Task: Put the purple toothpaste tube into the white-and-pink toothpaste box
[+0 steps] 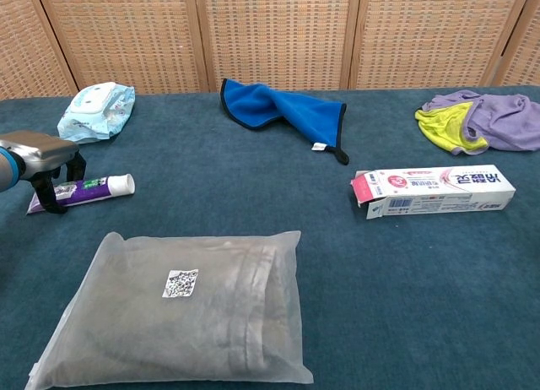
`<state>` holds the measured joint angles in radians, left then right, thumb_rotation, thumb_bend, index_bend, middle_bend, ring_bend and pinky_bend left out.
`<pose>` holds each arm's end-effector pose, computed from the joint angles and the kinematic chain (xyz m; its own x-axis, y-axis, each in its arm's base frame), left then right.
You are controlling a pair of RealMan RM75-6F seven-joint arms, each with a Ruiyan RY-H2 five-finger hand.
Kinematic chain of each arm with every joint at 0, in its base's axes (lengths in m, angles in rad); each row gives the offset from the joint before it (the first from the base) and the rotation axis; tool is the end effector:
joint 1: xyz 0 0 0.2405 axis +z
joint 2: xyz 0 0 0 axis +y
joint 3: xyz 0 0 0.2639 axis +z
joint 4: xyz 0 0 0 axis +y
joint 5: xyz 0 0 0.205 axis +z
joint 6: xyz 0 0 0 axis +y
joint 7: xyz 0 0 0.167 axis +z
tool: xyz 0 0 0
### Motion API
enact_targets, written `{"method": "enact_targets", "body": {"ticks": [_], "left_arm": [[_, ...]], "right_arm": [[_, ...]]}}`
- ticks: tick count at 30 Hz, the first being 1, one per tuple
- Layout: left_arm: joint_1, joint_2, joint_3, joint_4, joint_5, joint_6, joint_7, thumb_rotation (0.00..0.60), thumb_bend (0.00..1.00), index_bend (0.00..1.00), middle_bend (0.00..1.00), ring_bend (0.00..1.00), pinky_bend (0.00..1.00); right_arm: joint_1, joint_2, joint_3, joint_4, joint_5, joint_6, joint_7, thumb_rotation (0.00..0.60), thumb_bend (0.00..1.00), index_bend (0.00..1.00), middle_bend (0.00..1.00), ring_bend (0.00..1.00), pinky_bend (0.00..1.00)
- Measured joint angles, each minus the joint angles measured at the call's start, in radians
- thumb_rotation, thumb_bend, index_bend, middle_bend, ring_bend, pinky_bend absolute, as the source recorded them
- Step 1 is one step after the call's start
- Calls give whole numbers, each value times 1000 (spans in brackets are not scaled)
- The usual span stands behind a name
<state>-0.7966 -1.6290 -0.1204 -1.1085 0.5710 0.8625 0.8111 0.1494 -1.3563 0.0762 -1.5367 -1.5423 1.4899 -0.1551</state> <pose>-0.2707 0.4143 -0.0114 0.7146 0.4000 0.5739 0.6433 -0.0535 -0.7637 -0.2827 -0.2271 0.0991 0.3876 0.0488 0.9205 -0.9143 -0.1074 0.3906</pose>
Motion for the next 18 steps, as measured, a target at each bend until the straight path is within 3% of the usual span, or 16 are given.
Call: {"method": "enact_targets", "body": {"ticks": [7, 18], "left_arm": [[11, -20, 4, 30, 102, 35, -64, 600, 266, 734, 603, 504, 507], [36, 7, 14, 39, 288, 102, -166, 600, 268, 769, 632, 528, 523]], "right_arm": [[1, -2, -1, 1, -2, 0, 1, 600, 79, 0, 0, 0, 0], [0, 0, 0, -1, -3, 2, 8, 600, 79, 0, 0, 0, 0]]}}
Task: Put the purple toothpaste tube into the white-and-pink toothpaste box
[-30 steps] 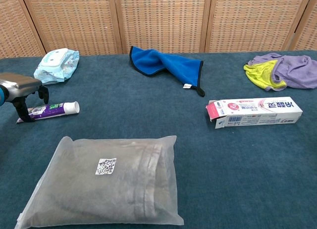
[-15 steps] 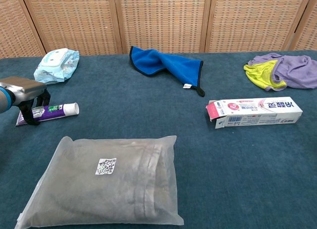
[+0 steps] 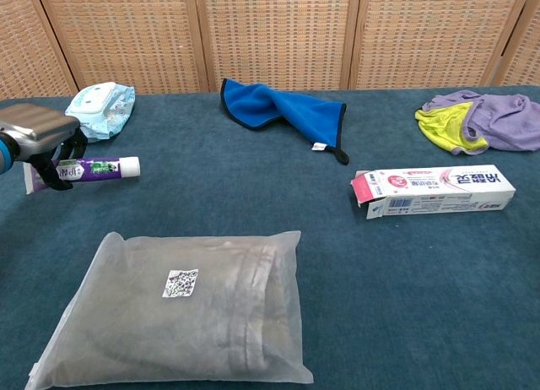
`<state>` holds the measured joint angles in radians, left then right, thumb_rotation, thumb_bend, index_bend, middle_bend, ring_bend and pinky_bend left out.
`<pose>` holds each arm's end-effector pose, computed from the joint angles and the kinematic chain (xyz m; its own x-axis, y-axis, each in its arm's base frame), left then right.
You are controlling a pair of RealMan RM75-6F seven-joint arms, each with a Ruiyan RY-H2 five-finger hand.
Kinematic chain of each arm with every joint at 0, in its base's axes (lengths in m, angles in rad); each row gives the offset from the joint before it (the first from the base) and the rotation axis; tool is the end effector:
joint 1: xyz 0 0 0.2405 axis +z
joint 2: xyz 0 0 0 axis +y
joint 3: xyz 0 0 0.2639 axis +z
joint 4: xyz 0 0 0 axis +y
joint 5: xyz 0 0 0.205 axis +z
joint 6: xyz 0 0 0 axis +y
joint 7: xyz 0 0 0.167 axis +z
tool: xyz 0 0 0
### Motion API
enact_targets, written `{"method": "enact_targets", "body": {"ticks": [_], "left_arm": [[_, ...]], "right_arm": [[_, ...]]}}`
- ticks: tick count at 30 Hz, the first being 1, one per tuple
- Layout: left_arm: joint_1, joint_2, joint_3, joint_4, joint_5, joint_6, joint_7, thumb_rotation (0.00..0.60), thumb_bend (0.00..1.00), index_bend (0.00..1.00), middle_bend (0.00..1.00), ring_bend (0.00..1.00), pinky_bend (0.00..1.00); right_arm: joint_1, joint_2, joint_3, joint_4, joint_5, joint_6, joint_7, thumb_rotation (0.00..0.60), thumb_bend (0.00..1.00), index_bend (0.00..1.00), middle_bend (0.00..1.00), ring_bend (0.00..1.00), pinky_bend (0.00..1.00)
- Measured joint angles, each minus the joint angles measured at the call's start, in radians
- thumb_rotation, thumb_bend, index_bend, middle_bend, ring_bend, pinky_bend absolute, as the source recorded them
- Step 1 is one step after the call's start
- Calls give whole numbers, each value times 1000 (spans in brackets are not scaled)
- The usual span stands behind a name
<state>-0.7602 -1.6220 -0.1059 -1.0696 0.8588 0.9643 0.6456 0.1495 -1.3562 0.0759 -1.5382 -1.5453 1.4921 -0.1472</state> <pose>-0.2574 0.4194 0.0079 0.7764 0.2013 0.5973 0.6240 -0.1122 -0.7733 -0.2818 -0.2270 0.0992 0.3790 0.0501 0.9240 -0.9174 -0.1107 0.3823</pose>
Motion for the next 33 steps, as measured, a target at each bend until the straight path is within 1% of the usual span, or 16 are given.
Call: {"method": "enact_targets", "body": {"ticks": [5, 8, 14, 20, 23, 28, 33], "left_arm": [[11, 48, 0, -32, 76, 34, -43, 600, 267, 777, 637, 533, 526], [18, 85, -4, -65, 128, 57, -93, 600, 267, 778, 638, 533, 526], [38, 165, -10, -127, 249, 108, -226, 600, 268, 779, 638, 533, 526], [66, 231, -8, -168, 371, 170, -362, 600, 267, 779, 638, 533, 526], [80, 254, -6, -185, 422, 205, -413, 600, 268, 779, 638, 533, 526], [95, 279, -5, -217, 480, 248, -460, 600, 267, 779, 638, 533, 526], [102, 292, -8, -244, 517, 268, -472, 600, 267, 779, 638, 533, 526]], "right_arm": [[0, 1, -1, -3, 1, -2, 2, 600, 79, 0, 0, 0, 0], [2, -1, -2, -3, 0, -5, -2, 600, 79, 0, 0, 0, 0], [7, -9, -3, -1, 3, -19, -8, 600, 79, 0, 0, 0, 0], [29, -18, 7, -4, 27, -65, -7, 600, 80, 0, 0, 0, 0], [55, -17, 19, -16, 43, -108, -17, 600, 79, 0, 0, 0, 0], [126, -13, 59, -57, 84, -209, -59, 600, 80, 0, 0, 0, 0], [223, -18, 115, -96, 183, -342, -141, 600, 80, 8, 0, 0, 0]]}}
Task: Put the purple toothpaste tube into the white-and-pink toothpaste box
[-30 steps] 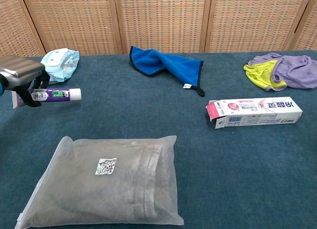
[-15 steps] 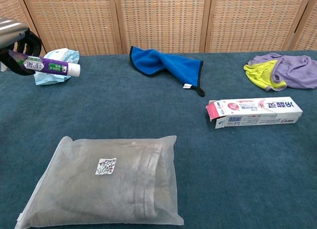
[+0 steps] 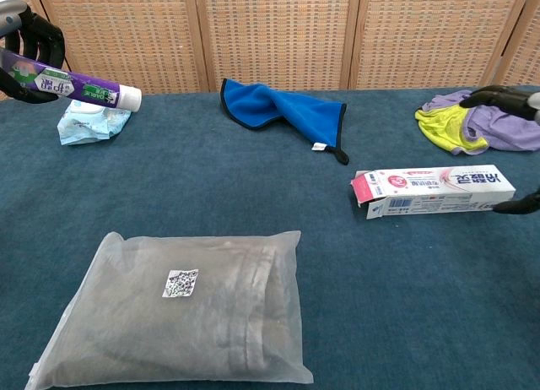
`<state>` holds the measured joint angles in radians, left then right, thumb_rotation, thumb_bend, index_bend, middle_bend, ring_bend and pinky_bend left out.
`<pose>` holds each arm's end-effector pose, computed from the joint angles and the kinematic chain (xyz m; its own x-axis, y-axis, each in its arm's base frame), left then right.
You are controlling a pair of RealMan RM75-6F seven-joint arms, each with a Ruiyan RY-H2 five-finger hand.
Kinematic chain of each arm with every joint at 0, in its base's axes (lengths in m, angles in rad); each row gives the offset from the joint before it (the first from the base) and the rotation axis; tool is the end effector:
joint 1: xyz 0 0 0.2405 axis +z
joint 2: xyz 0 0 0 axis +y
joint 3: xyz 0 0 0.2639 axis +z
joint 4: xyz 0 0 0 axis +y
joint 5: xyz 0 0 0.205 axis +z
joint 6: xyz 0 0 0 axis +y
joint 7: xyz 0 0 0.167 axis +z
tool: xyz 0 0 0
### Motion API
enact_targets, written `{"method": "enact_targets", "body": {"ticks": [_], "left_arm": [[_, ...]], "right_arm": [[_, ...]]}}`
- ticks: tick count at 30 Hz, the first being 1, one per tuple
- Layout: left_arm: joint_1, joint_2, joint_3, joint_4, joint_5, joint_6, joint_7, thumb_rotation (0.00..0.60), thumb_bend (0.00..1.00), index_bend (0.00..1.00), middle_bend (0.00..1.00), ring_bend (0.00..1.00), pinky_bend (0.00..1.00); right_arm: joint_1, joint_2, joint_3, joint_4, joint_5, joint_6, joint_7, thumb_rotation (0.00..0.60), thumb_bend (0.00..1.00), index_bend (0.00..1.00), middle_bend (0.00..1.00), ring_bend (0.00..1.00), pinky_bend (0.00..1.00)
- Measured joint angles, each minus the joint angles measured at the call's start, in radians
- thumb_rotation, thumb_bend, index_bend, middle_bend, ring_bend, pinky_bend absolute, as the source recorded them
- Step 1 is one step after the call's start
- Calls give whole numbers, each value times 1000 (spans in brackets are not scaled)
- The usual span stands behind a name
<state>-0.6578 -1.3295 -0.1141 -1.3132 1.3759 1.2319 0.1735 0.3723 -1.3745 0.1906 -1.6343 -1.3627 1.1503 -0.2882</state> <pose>-0.2081 0.3899 0.1080 0.5867 -0.1333 0.7988 0.7309 -0.3374 -0.5932 -0.2256 -0.3012 0.0580 0.3990 -0.1295 0.9077 -0.9036 -0.2235 0.3653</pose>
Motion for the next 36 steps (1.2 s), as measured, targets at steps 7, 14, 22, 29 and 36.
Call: {"method": "enact_targets", "body": {"ticks": [7, 14, 22, 29, 36], "left_arm": [[8, 8, -3, -15, 30, 12, -6, 600, 268, 779, 638, 533, 526], [14, 8, -6, -17, 45, 12, -7, 600, 267, 779, 638, 533, 526], [19, -7, -8, -3, 47, 0, -7, 600, 268, 779, 638, 533, 526], [18, -16, -9, 4, 55, -7, -4, 600, 269, 779, 638, 533, 526], [21, -21, -10, 4, 58, -15, 2, 600, 267, 779, 638, 533, 526]], "right_arm": [[126, -48, 56, 34, 174, -140, -126, 600, 80, 83, 0, 0, 0], [203, -112, 80, 157, 297, -211, -162, 600, 79, 116, 0, 0, 0], [232, -151, 68, 299, 377, -265, -132, 600, 79, 163, 7, 0, 0], [222, -179, 38, 377, 382, -271, -72, 600, 79, 244, 103, 0, 5], [221, -202, 27, 420, 352, -264, -14, 600, 79, 264, 126, 0, 24]]}}
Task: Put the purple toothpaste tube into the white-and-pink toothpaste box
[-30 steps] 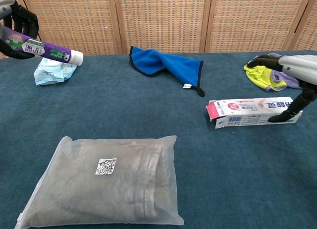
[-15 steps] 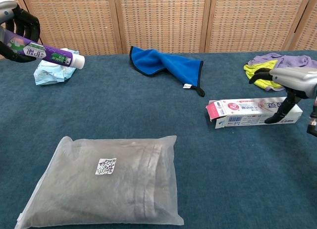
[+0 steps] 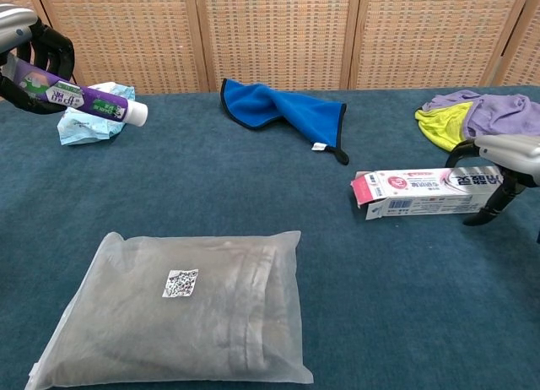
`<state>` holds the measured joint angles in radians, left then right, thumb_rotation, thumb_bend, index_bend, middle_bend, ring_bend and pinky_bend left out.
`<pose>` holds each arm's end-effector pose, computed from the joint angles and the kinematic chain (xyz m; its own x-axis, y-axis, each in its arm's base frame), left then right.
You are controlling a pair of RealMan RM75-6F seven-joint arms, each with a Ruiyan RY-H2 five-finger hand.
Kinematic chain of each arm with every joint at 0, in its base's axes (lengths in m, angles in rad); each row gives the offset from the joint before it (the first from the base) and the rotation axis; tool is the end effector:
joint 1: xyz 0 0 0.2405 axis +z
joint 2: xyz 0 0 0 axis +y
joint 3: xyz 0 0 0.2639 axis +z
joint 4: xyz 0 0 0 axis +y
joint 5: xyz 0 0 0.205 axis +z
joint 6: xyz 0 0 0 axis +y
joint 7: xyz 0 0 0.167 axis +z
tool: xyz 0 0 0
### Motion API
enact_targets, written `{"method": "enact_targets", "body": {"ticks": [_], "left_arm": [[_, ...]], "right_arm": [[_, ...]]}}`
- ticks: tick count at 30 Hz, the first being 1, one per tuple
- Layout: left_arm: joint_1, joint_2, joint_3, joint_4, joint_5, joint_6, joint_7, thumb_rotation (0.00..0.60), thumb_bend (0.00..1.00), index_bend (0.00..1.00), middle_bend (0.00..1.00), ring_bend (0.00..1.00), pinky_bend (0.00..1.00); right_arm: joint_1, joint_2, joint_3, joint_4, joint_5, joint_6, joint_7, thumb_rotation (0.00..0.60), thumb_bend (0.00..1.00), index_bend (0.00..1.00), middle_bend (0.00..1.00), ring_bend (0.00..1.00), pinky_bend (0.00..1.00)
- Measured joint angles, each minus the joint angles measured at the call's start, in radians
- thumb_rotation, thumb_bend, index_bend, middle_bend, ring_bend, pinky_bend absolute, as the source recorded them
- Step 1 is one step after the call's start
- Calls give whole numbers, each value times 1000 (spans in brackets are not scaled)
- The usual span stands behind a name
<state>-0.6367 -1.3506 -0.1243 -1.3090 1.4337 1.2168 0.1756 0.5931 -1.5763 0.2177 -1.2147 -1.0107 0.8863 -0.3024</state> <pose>-0.2067 0.3827 0.0958 0.5912 -0.1229 0.7971 0.7164 -0.3740 -0.5890 -0.2689 -0.3799 0.0009 0.4357 -0.3080 0.8458 -0.8957 -0.0556 0.4412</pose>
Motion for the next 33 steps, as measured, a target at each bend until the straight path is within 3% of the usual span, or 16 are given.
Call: {"method": "enact_targets", "body": {"ticks": [6, 13, 16, 26, 33], "left_arm": [[2, -5, -1, 4, 5, -2, -3, 600, 267, 779, 638, 533, 526], [6, -3, -2, 9, 11, -1, -12, 600, 267, 779, 638, 533, 526], [8, -1, -2, 13, 12, -3, -17, 600, 267, 779, 638, 533, 526], [10, 1, -7, -4, 22, 4, -26, 600, 267, 780, 638, 533, 526], [3, 31, -16, -82, 33, 4, -36, 600, 267, 779, 638, 533, 526]], "right_arm": [[19, -20, 6, 20, -24, 3, 29, 600, 80, 309, 177, 24, 76], [32, -55, 9, 42, -21, 9, 29, 600, 79, 533, 455, 336, 390], [29, -68, 3, 54, -16, 12, 31, 600, 79, 582, 532, 418, 460], [10, -61, 15, 5, -35, 63, 81, 600, 79, 598, 550, 436, 484], [-2, -10, 62, -175, -36, 117, 114, 600, 80, 602, 554, 437, 484]]}}
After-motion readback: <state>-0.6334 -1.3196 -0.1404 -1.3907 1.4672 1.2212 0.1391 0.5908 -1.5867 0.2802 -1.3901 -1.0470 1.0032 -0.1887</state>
